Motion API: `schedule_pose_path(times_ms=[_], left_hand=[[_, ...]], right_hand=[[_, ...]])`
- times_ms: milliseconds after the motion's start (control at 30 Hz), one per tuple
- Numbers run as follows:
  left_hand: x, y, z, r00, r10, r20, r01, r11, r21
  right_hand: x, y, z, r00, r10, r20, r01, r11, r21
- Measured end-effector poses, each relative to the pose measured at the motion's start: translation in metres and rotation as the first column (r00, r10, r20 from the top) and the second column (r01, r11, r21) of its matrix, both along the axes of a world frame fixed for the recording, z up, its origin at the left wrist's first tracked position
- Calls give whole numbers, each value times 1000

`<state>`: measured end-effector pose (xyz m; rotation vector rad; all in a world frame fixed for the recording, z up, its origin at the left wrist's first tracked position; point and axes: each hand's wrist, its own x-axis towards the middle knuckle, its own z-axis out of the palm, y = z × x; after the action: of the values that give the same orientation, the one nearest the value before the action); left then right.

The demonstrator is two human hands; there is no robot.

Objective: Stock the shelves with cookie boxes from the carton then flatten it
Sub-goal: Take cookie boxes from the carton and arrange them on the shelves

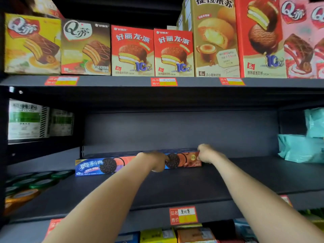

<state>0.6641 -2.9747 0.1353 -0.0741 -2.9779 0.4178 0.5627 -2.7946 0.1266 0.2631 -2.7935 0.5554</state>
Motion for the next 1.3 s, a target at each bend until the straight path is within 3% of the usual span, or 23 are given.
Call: schedule_pose_path(times_ms=[233,433,700,933,1000,1100,1200,1300], left_hand=[[17,8,-1,996,19,-88,-6,990,142],[62,43,-2,960,22,-281,59,959,278],[140,106,-47,848,33,-529,249,856,452],[228,138,-119,694,51,-719,467,728,502],[245,143,-152,725,65,-686,458,698,550],[257,143,-213,841,71,-536,362,662,656],[262,139,-285,948,61,-312,200,649,734],[269,139,-365,998,17,-58,32,664,747]], right_hand=[[28,6,2,994,-28,-103,35,997,63],[88,15,1,967,136,-214,-129,991,44],[184,34,-35,865,359,-351,-407,910,-74],[282,70,-109,728,394,-562,-571,801,-178],[299,75,-146,746,418,-518,-575,796,-187],[315,77,-209,832,420,-362,-507,840,-191],[327,80,-275,906,398,-144,-418,894,-162],[339,89,-345,937,347,40,-334,924,-186]])
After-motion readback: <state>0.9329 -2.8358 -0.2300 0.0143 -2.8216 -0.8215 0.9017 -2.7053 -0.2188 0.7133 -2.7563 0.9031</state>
